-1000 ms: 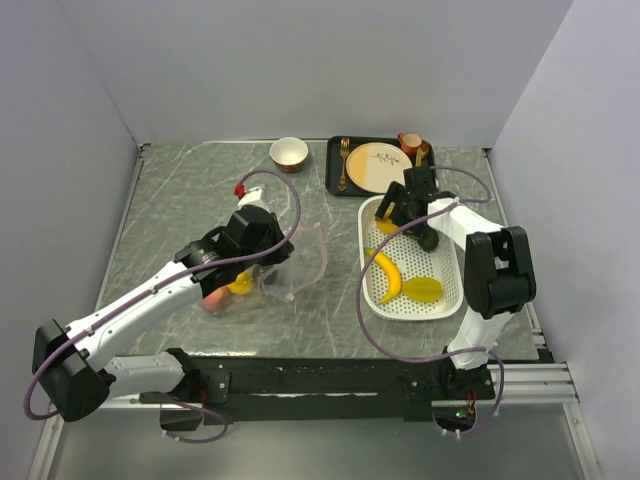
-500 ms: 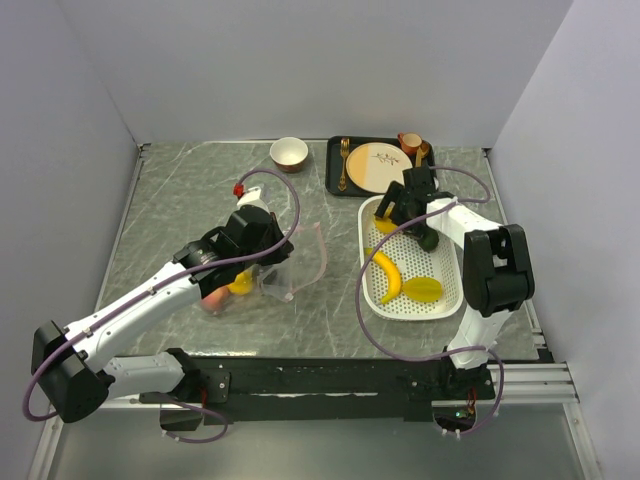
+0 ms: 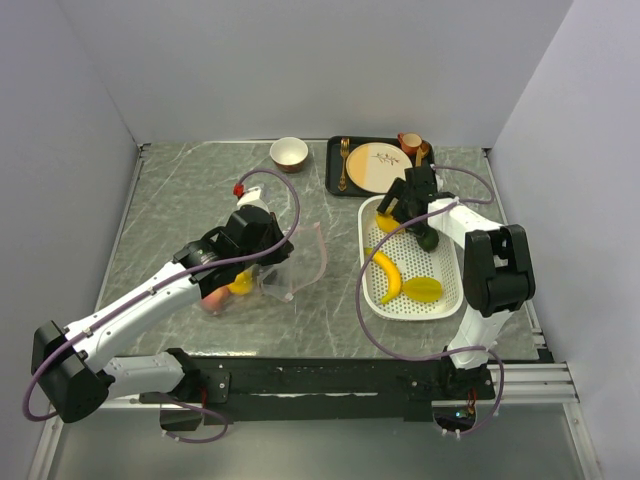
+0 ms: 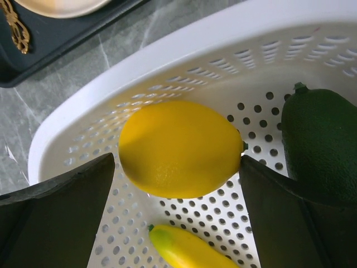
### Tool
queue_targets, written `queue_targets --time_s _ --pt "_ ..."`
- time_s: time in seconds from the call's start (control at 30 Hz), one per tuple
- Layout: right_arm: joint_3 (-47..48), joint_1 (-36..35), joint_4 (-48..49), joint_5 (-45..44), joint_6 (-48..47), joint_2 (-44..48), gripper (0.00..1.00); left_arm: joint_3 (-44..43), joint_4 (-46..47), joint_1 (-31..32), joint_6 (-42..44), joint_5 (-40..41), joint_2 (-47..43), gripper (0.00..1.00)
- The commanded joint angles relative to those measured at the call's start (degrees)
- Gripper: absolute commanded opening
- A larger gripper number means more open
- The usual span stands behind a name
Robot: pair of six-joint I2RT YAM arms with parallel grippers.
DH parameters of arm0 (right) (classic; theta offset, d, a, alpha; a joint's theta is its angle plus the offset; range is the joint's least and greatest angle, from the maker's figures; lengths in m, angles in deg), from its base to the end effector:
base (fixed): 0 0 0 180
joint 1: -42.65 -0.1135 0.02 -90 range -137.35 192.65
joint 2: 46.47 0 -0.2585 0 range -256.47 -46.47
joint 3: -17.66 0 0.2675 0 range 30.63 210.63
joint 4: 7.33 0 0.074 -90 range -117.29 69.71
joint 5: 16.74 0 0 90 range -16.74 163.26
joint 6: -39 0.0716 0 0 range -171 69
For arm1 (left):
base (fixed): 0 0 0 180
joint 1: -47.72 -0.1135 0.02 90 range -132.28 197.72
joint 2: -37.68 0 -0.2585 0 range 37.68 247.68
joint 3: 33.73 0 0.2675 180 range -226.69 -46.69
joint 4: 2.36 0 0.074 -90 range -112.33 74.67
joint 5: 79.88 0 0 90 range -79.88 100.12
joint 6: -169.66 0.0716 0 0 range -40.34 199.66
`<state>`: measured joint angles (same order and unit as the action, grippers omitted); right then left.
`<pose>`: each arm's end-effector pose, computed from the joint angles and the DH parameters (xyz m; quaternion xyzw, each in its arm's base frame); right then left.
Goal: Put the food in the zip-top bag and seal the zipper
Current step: Pick up the fake fruit from the bin.
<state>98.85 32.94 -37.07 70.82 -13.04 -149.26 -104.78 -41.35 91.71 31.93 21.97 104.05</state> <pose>0.4114 0.0673 0.1535 0.2371 0.9132 0.1154 0.3108 0.2275 -0.1992 0.2909 -0.0769 0.8774 -0.2698 0.3890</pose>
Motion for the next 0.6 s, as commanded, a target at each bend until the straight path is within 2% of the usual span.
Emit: queue_targets --time_s 0.0,0.23,0.5,0.57 --pt "2.3 0.5 1.4 -1.9 0.8 2.2 1.0 0.1 0.8 0.3 -0.3 0.0 -1.2 0.01" --pt "3.6 0.8 -0.5 -2.0 0.9 0.0 0.99 -0.4 0.8 0.3 -0.1 -0.3 -0.5 0.01" --pt "1.1 0.8 0.3 -0.8 -0.2 -0.1 0.9 0.1 1.1 0.2 -0.2 -0.6 -0.4 0.01" --pt "0.4 0.8 1.0 -0.7 -0.3 0.0 0.84 0.2 1.2 0.2 -0.3 -0.8 -0.5 0.01"
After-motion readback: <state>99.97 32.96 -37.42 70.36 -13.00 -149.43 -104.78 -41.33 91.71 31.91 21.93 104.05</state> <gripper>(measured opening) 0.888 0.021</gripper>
